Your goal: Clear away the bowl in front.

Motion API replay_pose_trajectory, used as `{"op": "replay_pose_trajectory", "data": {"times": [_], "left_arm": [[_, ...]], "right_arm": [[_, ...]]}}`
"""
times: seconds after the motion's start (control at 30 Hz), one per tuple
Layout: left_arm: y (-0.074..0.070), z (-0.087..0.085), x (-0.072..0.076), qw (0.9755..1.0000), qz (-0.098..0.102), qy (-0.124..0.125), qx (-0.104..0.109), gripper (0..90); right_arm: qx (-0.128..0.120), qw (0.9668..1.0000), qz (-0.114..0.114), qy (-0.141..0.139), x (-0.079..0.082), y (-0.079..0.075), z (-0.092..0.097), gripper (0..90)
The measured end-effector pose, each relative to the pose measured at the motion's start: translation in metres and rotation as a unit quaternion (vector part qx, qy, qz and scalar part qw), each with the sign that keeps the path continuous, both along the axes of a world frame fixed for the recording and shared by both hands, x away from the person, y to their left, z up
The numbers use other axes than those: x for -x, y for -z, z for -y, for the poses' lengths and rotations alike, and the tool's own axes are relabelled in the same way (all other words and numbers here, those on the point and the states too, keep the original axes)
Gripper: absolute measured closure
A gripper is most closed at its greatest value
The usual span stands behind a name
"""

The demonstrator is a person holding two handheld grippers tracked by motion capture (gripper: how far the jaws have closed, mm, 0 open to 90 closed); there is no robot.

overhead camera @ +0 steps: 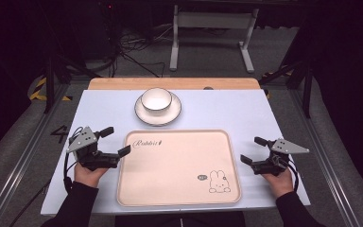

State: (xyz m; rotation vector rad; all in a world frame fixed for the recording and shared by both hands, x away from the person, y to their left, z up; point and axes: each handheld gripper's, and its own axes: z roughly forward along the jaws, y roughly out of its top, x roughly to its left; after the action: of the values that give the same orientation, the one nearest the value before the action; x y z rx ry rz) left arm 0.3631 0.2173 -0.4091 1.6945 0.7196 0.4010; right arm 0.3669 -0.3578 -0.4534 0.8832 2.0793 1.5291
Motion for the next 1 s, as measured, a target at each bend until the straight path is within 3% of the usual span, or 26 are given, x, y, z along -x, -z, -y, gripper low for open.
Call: {"op": "replay_pose_trajectory", "data": {"times": [0.13,0.2,0.27,0.63,1.0], "left_arm": [[-0.005,0.002,0.001,1.0000,0.004,0.001,0.001,2.9],[-0.009,0.003,0.002,0.9998,-0.003,-0.001,0.018,2.9],[-0.013,0.003,0.002,0.9996,0.003,0.000,0.026,3.0],[-0.021,0.011,-0.001,0.9998,0.020,0.003,0.007,2.7],[-0.030,0.019,-0.020,0.9998,0.005,0.011,0.012,2.4]], "right_arm": [[0.000,1.0000,0.000,0.000,0.000,0.000,0.000,0.6],[0.000,1.0000,0.000,0.000,0.000,0.000,0.000,0.5],[0.000,1.0000,0.000,0.000,0.000,0.000,0.000,0.5],[0.000,1.0000,0.000,0.000,0.000,0.000,0.000,0.5],[-0.001,1.0000,0.001,0.000,0.000,0.000,0.001,0.5]]}}
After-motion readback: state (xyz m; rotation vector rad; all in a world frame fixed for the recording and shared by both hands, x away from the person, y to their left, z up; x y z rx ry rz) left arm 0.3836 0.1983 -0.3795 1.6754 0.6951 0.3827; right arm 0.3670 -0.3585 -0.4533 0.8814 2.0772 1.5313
